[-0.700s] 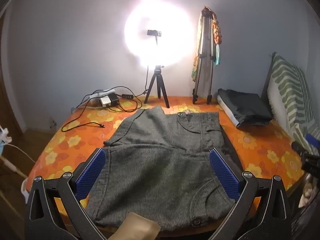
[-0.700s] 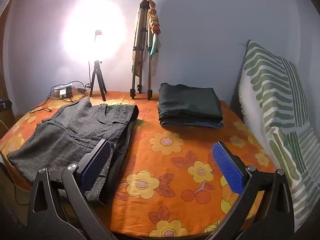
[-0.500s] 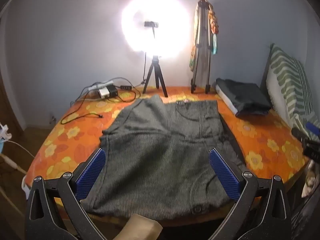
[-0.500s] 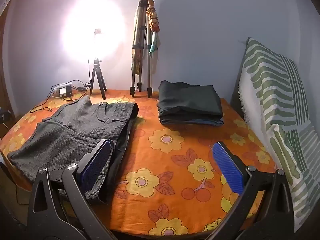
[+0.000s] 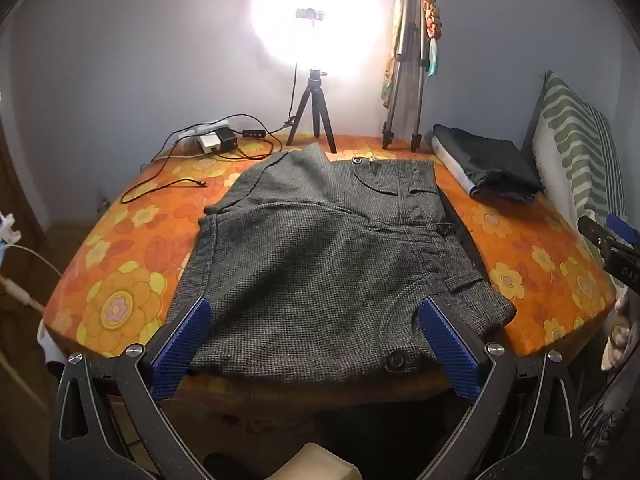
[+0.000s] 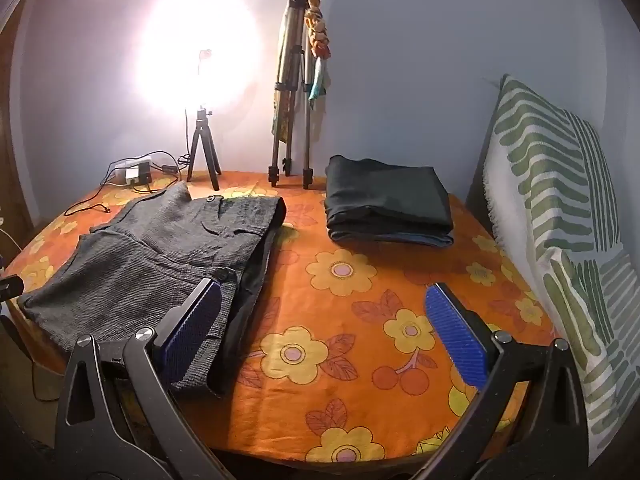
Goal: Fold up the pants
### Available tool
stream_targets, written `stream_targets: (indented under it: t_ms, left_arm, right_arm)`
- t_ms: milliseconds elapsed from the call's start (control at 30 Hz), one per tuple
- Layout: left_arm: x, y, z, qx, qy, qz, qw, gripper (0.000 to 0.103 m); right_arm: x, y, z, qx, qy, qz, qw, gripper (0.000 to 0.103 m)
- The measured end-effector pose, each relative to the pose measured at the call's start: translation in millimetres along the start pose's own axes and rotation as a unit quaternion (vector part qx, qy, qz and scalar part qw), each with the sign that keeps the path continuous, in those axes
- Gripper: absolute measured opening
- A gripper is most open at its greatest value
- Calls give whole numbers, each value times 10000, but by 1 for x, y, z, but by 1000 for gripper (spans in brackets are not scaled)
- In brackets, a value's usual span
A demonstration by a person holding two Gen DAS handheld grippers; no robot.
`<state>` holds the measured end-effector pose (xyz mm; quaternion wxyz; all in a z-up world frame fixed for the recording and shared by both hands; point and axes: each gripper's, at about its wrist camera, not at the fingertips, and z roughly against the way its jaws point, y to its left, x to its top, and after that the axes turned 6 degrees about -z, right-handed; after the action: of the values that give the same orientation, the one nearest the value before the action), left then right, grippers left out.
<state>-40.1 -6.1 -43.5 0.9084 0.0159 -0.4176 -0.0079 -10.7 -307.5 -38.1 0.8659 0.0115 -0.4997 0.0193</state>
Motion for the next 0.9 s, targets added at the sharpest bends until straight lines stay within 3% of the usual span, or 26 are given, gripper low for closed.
stream_targets:
  t_ms: [400, 900]
  left_arm:
    - [2, -1, 9, 126, -229, -28, 9997, 103]
    - [6, -8, 18, 201, -415, -45, 9989, 103]
  right_arm:
    - [-5, 15, -2, 48, -1, 134, 9999, 103]
    - [-1, 0, 9, 25, -68, -123, 9999, 103]
